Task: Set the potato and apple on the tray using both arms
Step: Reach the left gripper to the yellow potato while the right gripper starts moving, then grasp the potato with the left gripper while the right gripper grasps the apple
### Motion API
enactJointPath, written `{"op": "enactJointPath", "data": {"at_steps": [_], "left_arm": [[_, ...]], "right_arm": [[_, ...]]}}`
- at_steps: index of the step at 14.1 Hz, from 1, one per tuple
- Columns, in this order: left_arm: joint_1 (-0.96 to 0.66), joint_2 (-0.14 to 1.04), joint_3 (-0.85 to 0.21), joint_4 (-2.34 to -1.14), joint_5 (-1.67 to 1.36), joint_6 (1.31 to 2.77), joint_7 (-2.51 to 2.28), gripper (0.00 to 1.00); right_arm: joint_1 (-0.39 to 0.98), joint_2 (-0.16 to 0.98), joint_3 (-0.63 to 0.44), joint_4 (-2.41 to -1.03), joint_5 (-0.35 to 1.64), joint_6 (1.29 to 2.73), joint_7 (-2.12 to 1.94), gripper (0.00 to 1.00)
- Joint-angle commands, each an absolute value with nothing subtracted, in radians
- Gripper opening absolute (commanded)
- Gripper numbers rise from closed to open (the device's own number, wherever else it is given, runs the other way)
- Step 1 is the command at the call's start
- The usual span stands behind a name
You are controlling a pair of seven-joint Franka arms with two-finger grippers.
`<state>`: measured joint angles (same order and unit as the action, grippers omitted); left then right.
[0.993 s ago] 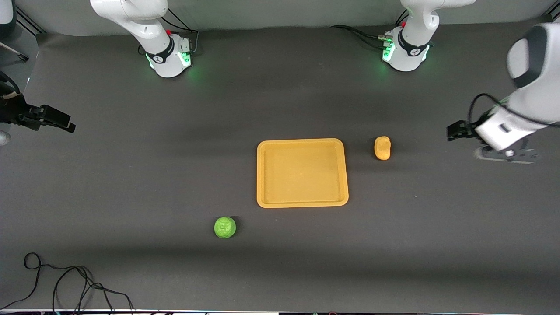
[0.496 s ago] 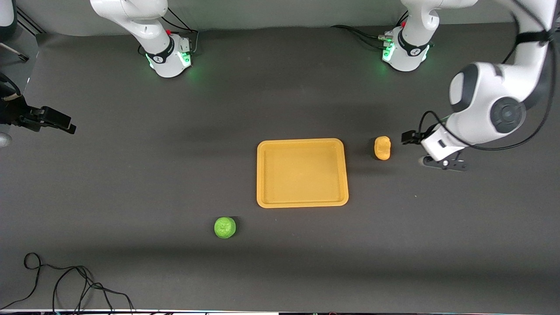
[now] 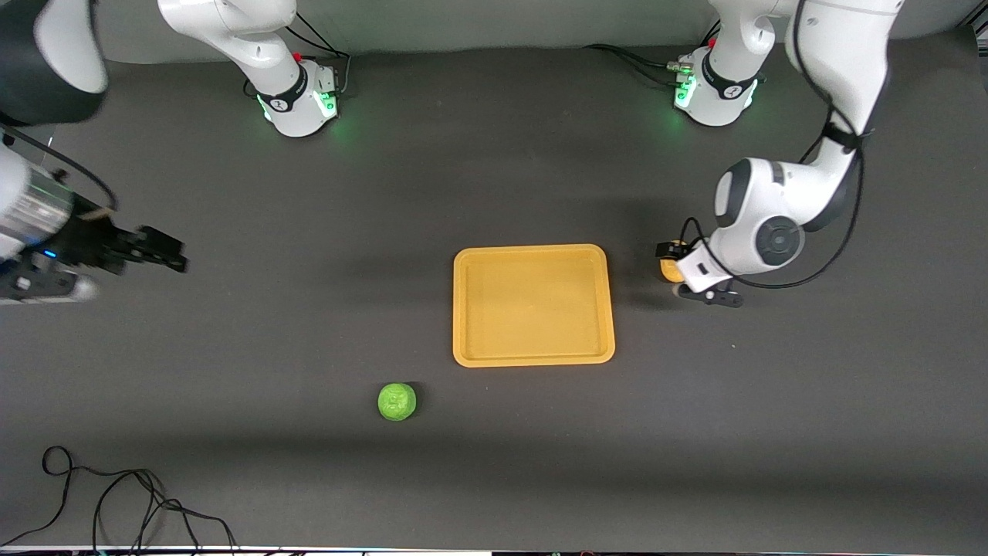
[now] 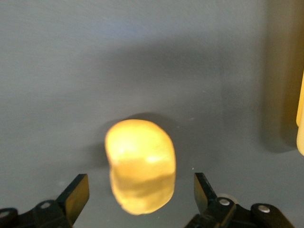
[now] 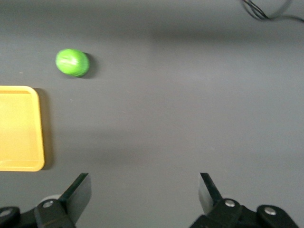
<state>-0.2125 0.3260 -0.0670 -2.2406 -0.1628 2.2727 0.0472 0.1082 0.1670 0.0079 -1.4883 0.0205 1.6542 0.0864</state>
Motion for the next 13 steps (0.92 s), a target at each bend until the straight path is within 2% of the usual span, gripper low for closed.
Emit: {"op": "enactJointPath", "data": {"at_steps": [1, 2, 5, 6, 8, 9, 11, 13], "left_arm": [[-0.235, 0.350, -0.052, -2.240, -0.161, 2.307, 0.043, 0.94], [-0.236, 0.345, -0.052, -2.238, -0.161, 2.306, 0.043, 0.65], [-0.239, 0.327, -0.052, -2.237, -0.160, 2.286, 0.028, 0.06], [-0.239, 0.324, -0.054, -2.237, -0.161, 2.284, 0.009, 0.00], [-0.244, 0.272, -0.054, -2.197, -0.161, 2.217, -0.024, 0.00], [-0.244, 0.250, -0.054, -2.128, -0.161, 2.106, -0.058, 0.00], [-0.250, 0.279, -0.054, -1.903, -0.164, 1.871, -0.145, 0.00], [-0.267, 0.337, -0.067, -1.733, -0.175, 1.793, -0.243, 0.00]], "right_arm": [[0.192, 0.345, 0.005, -1.268, 0.031, 1.637, 0.193, 1.00], [0.225, 0.400, 0.003, -1.205, 0.029, 1.637, 0.231, 1.00], [0.316, 0.521, 0.003, -1.071, 0.025, 1.643, 0.326, 1.00], [0.336, 0.543, 0.003, -1.060, 0.025, 1.655, 0.377, 1.00], [0.370, 0.557, 0.003, -1.072, 0.023, 1.704, 0.426, 1.00], [0.371, 0.574, 0.003, -1.077, 0.026, 1.713, 0.426, 1.00], [0.371, 0.586, 0.003, -1.113, 0.020, 1.770, 0.425, 1.00], [0.371, 0.588, 0.003, -1.196, 0.018, 1.863, 0.423, 1.00]]}}
